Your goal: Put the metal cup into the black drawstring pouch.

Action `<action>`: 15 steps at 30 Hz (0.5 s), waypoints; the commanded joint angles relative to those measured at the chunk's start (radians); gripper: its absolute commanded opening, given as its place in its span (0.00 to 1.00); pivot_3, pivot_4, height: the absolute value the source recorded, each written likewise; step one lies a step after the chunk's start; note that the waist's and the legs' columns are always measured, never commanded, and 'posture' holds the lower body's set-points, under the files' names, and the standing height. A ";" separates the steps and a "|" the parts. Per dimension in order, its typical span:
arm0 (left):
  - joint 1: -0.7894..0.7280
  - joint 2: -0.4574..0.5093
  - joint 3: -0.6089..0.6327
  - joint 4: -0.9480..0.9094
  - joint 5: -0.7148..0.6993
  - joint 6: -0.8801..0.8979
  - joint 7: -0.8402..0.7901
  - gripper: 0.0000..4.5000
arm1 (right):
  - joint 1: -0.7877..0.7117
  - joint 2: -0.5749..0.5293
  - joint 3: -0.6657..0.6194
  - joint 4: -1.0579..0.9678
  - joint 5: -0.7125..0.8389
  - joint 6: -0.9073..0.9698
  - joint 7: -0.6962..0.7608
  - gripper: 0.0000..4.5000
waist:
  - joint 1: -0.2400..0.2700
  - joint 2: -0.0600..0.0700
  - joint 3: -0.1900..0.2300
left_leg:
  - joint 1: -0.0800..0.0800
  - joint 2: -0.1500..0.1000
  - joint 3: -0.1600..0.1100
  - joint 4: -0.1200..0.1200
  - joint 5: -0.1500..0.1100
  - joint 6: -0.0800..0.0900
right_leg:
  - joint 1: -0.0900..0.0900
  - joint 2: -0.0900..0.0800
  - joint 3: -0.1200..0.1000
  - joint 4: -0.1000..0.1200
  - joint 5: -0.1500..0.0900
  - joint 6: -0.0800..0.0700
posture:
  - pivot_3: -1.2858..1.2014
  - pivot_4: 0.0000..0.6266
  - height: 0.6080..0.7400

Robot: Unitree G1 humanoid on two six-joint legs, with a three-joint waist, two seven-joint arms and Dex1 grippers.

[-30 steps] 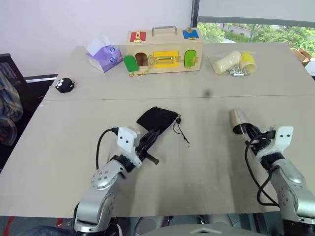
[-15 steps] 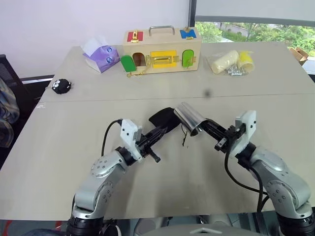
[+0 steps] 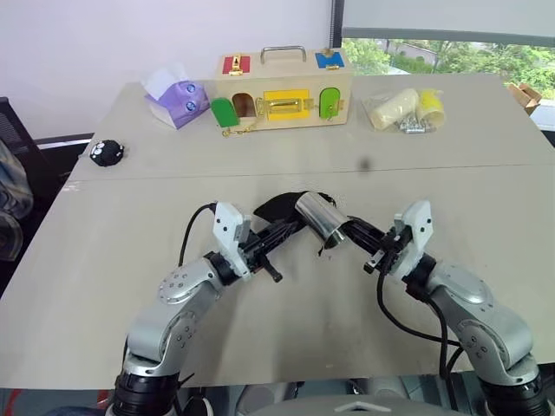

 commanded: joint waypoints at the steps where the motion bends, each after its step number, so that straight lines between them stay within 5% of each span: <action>1: 0.001 0.011 -0.013 -0.026 0.016 -0.046 -0.028 0.00 | -0.008 -0.011 0.007 -0.029 0.003 0.042 -0.011 0.01 | 0.000 0.000 0.000 | 0.000 0.000 0.000 0.000 0.000 0.000 | 0.000 0.000 0.000 0.000 0.000 0.000 | 0.52 0.24 1.00; 15: 0.023 0.018 -0.039 0.004 0.068 -0.120 -0.063 0.00 | -0.028 -0.065 0.015 -0.082 0.024 0.141 0.026 0.01 | 0.000 0.000 0.000 | 0.000 0.000 0.000 0.000 0.000 0.000 | 0.000 0.000 0.000 0.000 0.000 0.000 | 0.52 0.24 1.00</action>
